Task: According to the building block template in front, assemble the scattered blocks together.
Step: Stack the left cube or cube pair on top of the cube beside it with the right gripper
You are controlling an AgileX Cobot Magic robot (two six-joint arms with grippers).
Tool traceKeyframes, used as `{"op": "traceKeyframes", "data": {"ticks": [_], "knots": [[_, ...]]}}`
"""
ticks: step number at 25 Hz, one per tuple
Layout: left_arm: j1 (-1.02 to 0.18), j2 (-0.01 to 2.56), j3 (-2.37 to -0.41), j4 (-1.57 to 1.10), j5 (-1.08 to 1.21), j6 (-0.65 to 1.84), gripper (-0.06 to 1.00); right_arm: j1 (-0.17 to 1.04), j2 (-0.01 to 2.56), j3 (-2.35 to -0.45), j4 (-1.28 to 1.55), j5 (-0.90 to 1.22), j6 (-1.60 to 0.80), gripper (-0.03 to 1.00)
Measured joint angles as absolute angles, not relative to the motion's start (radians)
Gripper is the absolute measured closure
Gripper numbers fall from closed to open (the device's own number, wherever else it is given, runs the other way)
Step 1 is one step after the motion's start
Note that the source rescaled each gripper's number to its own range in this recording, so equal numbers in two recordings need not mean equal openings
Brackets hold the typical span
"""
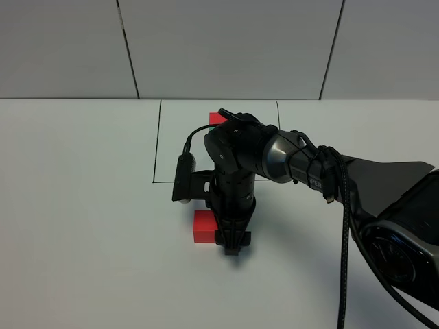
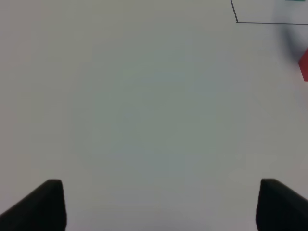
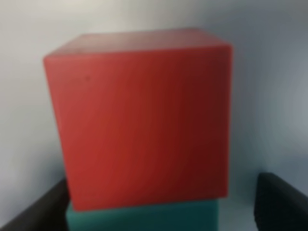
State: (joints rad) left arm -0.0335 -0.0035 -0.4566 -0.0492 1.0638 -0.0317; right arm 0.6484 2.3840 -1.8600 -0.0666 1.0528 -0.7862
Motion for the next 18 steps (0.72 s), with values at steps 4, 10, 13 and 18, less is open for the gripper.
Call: {"op": "traceKeyframes", "data": {"ticks": [4,10,13,18], "knots": [[-0.034,-0.003,-0.457,-0.049,1.064,-0.032,0.15,0.648,2.376,-1.858,-0.069,1.075,-0.772,-0.01],[-0.034,-0.003,-0.457,-0.049,1.064,-0.032,0.15,0.648,2.321,-1.849,-0.073,1.153,-0.744,-0.01],[-0.034,-0.003,-0.457,-0.049,1.064,-0.032,0.15,0.648,2.274,-1.849,-0.073,1.165,-0.712,-0.01],[-0.034,-0.003,-0.457,-0.049,1.064,-0.032,0.15,0.645,2.197,-1.849,-0.073,1.183,-0.617,-0.01]]}}
